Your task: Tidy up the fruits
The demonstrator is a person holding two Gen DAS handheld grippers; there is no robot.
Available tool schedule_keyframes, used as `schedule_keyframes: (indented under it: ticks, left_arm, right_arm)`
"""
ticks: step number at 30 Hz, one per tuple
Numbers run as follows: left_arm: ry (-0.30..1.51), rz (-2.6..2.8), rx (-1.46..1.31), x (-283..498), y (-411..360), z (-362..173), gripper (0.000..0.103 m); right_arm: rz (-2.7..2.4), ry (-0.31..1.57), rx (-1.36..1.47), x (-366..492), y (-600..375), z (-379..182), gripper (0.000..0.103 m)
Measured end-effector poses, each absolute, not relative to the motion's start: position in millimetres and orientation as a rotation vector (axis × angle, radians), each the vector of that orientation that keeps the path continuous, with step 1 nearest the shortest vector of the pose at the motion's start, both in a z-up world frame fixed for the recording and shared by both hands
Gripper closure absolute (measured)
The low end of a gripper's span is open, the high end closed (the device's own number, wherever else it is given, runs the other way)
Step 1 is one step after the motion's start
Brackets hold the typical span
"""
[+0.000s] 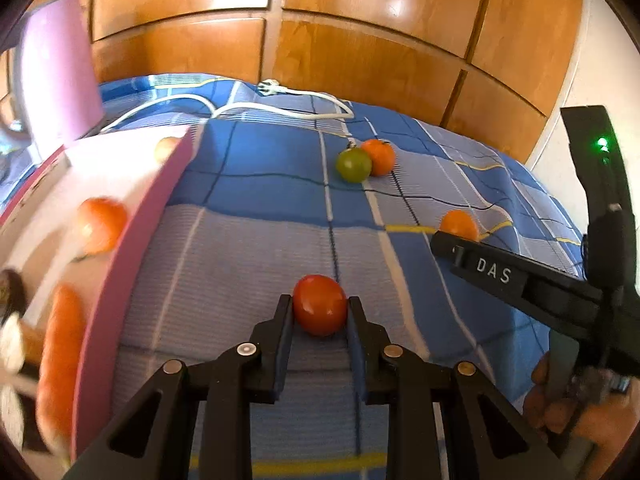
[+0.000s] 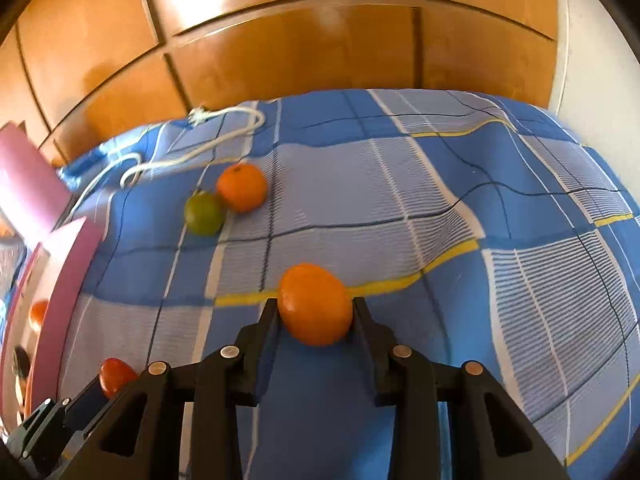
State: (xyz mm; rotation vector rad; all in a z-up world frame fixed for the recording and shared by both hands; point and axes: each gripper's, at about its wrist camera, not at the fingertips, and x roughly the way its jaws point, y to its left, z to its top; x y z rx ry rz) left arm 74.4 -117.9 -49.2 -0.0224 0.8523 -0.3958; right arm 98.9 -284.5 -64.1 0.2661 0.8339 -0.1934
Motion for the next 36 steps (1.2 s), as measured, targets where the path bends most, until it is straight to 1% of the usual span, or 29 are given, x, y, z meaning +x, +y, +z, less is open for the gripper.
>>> schedule_keyframes:
  ticks: [7,12,36]
  left_arm:
    - [0.809,-0.362,-0.023,53,-98,-50,0.075]
    - [0.777,-0.347,0.018,46,-99,-53,0.075]
    - [0.744,-0.347,0.005,43,-95,-54,0.075]
  right_arm:
    - [-0.107,0.848,0.198,86,-248,-63,0.067]
    - [-0.098,0.842,0.155,81,-232,-64,0.067]
    - [-0.105,0.829,0.107,85,-228,-65,0.066]
